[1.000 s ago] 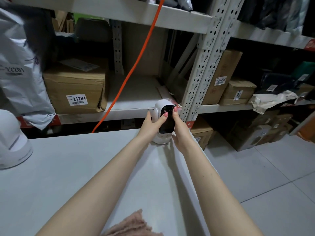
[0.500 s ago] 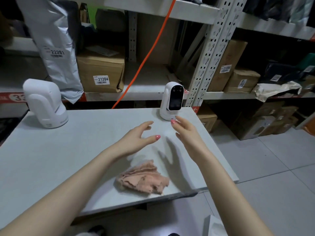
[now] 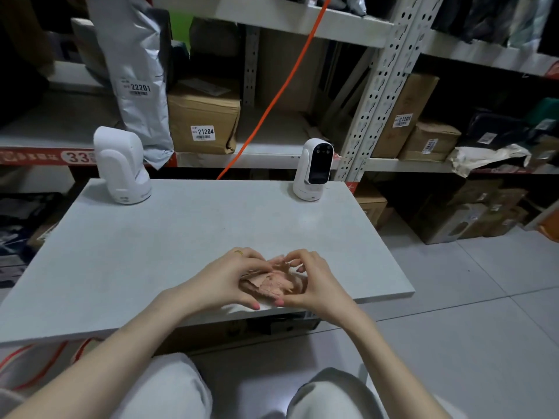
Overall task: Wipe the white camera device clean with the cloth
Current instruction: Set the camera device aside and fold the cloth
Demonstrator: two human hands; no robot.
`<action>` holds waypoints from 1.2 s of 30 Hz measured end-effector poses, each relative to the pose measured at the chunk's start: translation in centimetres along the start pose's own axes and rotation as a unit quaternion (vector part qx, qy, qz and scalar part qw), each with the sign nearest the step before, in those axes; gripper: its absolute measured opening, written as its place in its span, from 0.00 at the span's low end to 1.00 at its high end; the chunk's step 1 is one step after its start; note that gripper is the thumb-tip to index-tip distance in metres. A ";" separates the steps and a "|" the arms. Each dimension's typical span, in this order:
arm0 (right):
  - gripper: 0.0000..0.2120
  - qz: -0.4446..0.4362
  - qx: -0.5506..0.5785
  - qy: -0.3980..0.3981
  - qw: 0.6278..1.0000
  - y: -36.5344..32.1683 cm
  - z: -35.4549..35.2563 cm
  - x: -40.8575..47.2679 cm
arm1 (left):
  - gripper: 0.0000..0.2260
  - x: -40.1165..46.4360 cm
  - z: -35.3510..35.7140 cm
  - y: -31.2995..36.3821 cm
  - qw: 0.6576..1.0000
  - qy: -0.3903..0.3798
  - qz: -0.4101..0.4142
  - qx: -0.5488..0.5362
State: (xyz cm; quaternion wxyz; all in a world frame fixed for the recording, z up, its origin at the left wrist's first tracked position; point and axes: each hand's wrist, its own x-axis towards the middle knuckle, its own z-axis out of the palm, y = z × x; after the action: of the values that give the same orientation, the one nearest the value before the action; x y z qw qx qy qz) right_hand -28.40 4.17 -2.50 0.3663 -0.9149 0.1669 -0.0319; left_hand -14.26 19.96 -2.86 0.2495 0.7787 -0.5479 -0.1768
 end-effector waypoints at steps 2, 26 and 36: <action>0.27 -0.003 -0.054 -0.015 0.998 0.0 0.4 -0.2 | 0.25 -0.2 0.4 0.1 0.999 0.033 -0.005 0.038; 0.09 0.119 -0.006 0.074 0.990 -0.2 0.0 2.5 | 0.07 0.5 2.0 0.8 0.955 0.253 0.009 0.155; 0.05 0.128 0.034 0.073 0.988 -1.1 -0.3 3.0 | 0.25 0.9 1.7 1.3 0.979 0.156 -0.005 0.132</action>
State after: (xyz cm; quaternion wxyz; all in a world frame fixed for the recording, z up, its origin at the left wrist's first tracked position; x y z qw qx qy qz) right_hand -25.28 3.69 -1.71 0.3852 -0.8680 0.3082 -0.0572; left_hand -15.86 18.44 -3.52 0.2254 0.8256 -0.5169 0.0193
